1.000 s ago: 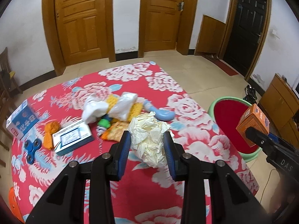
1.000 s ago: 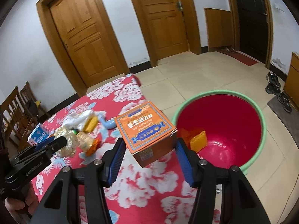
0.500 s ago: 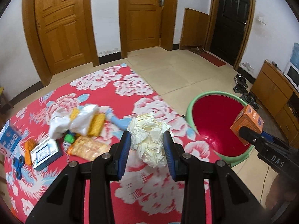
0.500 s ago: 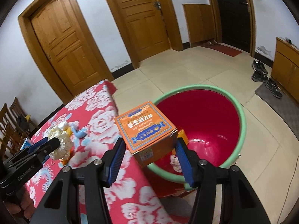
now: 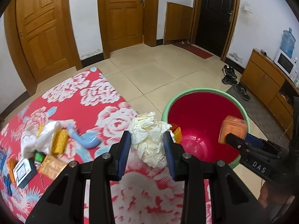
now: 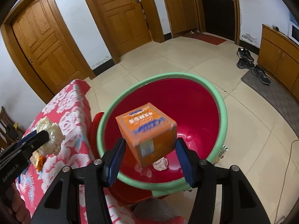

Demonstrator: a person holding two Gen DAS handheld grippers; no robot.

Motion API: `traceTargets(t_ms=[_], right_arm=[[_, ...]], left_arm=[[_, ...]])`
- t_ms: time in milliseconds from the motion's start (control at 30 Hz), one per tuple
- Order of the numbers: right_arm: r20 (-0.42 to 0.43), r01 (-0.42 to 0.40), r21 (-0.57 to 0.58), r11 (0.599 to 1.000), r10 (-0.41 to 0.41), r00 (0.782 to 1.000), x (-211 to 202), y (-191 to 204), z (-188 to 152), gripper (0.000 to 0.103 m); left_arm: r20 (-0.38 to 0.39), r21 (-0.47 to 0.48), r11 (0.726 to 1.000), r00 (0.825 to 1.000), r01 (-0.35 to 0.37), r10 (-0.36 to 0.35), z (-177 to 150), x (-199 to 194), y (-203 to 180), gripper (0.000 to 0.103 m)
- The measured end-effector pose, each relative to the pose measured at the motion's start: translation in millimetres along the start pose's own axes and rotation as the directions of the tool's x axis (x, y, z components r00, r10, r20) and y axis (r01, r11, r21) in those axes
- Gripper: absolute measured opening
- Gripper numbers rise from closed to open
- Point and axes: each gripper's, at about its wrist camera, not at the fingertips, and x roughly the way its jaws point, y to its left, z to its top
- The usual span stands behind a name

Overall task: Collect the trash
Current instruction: 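Carry the paper and orange box over the red basin with both tools, then open the right tool to drop the orange box into the basin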

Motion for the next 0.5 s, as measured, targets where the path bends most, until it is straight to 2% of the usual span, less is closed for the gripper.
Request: traceTargets(t_ms=[500], right_arm=[[0.004, 0.019, 0.005, 1.0, -0.019, 1.0, 12.6, -15.0, 5.5, 0.061]], left_arm=[[-0.045, 0.031, 0.999, 0.999, 0.032, -0.031, 9.4, 33.6, -23.8, 0.036]])
